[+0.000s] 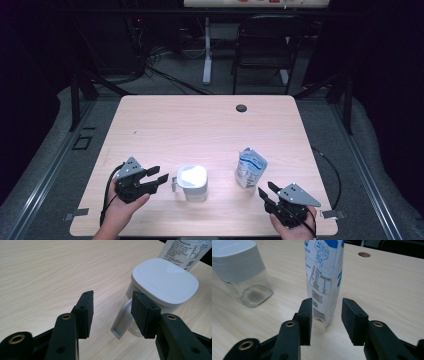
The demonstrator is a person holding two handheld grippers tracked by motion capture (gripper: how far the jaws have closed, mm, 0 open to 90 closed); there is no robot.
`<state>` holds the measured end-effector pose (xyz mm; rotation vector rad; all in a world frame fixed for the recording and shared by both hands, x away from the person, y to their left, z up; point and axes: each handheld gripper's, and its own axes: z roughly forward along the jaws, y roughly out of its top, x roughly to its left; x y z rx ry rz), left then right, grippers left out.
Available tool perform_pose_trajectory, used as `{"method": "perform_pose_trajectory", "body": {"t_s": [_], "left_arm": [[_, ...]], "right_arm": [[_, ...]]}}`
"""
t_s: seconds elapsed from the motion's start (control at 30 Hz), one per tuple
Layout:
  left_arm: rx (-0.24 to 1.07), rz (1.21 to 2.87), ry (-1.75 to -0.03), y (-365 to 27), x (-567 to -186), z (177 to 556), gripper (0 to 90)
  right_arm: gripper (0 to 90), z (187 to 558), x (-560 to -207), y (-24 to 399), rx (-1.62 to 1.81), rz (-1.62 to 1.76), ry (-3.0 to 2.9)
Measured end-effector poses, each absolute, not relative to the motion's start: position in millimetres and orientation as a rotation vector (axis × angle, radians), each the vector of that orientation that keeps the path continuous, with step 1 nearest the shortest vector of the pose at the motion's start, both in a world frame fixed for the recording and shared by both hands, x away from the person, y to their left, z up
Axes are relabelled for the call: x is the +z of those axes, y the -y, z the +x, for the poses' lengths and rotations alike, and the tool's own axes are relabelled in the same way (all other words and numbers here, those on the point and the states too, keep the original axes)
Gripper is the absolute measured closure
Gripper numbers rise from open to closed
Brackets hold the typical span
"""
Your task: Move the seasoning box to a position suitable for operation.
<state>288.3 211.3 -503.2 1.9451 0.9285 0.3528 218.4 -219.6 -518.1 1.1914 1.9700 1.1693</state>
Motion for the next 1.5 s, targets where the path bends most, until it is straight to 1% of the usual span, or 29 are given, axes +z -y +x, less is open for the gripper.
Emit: {"method": "perform_pose_trajectory", "body": {"t_s": [0.07,0.13,0.2,0.3,0.4,0.5,0.6,0.73,0.9,1.1,1.27,1.4,1.5], "left_arm": [[0.359,1.942,-0.93,-211.0,-502.5,288.2,53.2],[0.365,1.941,-0.926,-210.6,-501.6,287.9,53.1],[0.373,1.952,-0.928,-210.5,-500.0,287.6,53.1],[0.366,1.95,-0.922,-209.6,-498.6,287.3,55.5],[0.37,1.959,-0.901,-209.1,-496.0,286.8,60.8],[0.375,1.956,-0.882,-208.5,-492.2,285.9,65.6],[0.36,1.964,-0.869,-207.0,-487.4,285.0,72.0],[0.349,1.984,-0.83,-202.3,-480.6,283.0,82.8],[0.342,2.014,-0.786,-193.2,-475.8,282.4,89.9],[0.328,2.041,-0.757,-184.0,-472.8,285.0,90.0],[0.309,2.054,-0.753,-176.9,-472.1,290.8,90.0],[0.289,2.067,-0.738,-171.8,-473.4,293.4,90.0],[0.305,2.1,-0.725,-168.0,-476.3,294.0,90.0]], "right_arm": [[63.6,217.9,-517.3,218.2,1.16,1.185,-1.983],[69.3,217.6,-517.2,216.0,1.177,1.187,-1.977],[70.7,216.8,-515.8,214.1,1.18,1.175,-1.997],[74.6,215.6,-514.0,210.0,1.183,1.166,-2.004],[79.6,215.1,-512.2,205.2,1.17,1.165,-2.026],[81.4,214.6,-510.1,199.9,1.167,1.148,-2.048],[84.3,214.7,-507.9,192.9,1.185,1.138,-2.072],[89.6,216.6,-504.4,184.5,1.196,1.123,-2.098],[90.0,221.5,-499.8,172.3,1.149,1.079,-2.141],[90.0,227.5,-491.2,161.3,1.136,1.047,-2.164],[90.0,239.4,-482.1,148.9,1.176,1.03,-2.169],[90.0,247.8,-480.0,140.9,1.212,1.035,-2.168],[90.0,251.6,-480.8,134.5,1.204,1.027,-2.183]]}}
